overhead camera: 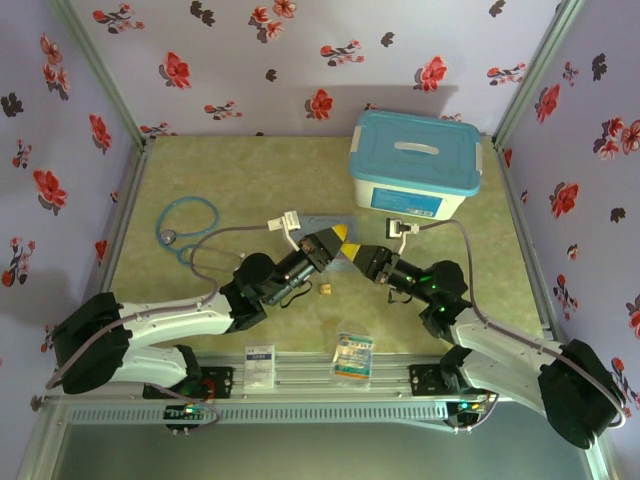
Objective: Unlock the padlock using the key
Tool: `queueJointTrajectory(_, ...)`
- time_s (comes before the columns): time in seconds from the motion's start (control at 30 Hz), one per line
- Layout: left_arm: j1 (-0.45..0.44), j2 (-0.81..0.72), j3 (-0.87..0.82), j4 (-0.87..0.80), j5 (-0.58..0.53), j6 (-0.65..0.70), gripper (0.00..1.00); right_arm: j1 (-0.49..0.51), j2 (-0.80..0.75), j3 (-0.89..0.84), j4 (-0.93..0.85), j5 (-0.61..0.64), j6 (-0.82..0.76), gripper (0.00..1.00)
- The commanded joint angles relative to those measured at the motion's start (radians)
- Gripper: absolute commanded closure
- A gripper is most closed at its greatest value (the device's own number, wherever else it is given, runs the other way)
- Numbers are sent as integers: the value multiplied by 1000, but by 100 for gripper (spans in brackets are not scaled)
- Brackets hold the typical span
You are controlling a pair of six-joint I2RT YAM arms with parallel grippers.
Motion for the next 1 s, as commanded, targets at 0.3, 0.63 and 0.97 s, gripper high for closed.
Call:
queueJointTrajectory(0.3,5,22,-23,38,-22,6,72,4,-42,-14,-22,39,-39,100)
queueJointTrajectory(0.63,13,-153,4,-374,-164,149,15,1,-183,39,-623,147,-209,100)
queueJointTrajectory(0.97,26,-83,153,-1013,-100,183,26,-12,-147,141,-1169,367,-341,100)
